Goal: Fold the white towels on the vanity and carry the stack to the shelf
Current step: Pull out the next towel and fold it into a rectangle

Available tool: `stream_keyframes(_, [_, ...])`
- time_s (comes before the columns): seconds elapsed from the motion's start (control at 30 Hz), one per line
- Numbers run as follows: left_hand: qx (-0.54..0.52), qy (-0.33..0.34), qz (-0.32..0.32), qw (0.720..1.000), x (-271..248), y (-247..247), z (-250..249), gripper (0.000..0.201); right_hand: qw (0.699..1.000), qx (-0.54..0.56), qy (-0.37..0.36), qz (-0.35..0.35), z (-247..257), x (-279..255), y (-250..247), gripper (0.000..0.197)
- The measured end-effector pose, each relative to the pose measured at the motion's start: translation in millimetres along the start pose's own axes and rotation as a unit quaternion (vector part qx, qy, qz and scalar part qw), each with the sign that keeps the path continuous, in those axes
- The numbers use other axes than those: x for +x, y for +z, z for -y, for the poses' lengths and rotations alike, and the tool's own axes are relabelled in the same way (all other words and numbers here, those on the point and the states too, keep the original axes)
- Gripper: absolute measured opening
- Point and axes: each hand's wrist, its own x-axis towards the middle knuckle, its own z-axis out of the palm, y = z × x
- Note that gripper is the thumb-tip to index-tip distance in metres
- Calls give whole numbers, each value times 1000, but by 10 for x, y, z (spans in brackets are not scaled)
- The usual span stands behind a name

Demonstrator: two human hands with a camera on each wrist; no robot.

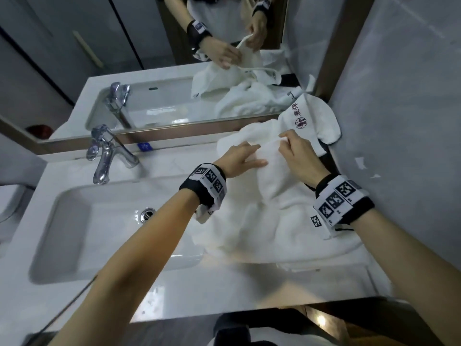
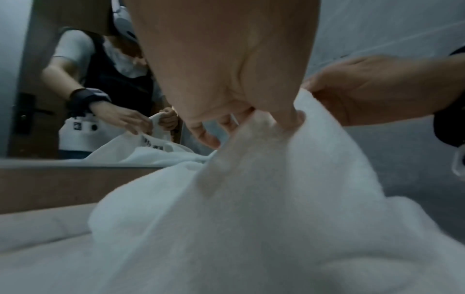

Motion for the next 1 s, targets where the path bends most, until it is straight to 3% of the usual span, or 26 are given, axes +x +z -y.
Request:
stream_keyframes(0.1, [79, 34, 3, 996, 37, -49, -34, 35, 999, 31, -8, -7, -46, -46, -123, 22])
stream_keyframes(0.2, [104, 67, -6, 992, 49, -175, -86, 32, 993, 66, 13, -99, -40, -19, -340, 16])
stream_keyframes(0.27, [73, 89, -23, 993, 47, -288, -121, 28, 986, 55, 10, -160, -35, 17, -531, 23])
stream_keyframes(0.4, [0, 126, -53, 991, 73, -433, -212, 43, 970, 40, -11, -238, -40, 134, -879, 31])
stream_keyframes(0.53, [-57, 71, 38, 995, 80, -271, -157, 18, 975, 36, -2, -220, -75, 180, -897, 32])
stream_keyframes(0.67, [63, -8, 95, 993, 62, 19, -9, 57, 980, 18, 24, -199, -208, 108, -735, 31])
stream_keyframes(0.73, [93, -41, 104, 989, 51, 75, 111, 54, 978, 10, 46, -206, -282, 65, -724, 31])
stream_keyframes(0.83, [109, -50, 58, 991, -33, -114, 228, 54, 973, 10, 62, -224, -378, 52, -783, 30])
stream_keyframes(0.93, [57, 38, -26, 997, -182, -466, 237, 67, 968, 15, 69, -242, -404, 116, -805, 31])
stream_keyframes(1.0, [36, 112, -75, 990, -258, -680, 194, 58, 966, 18, 71, -248, -395, 180, -785, 32])
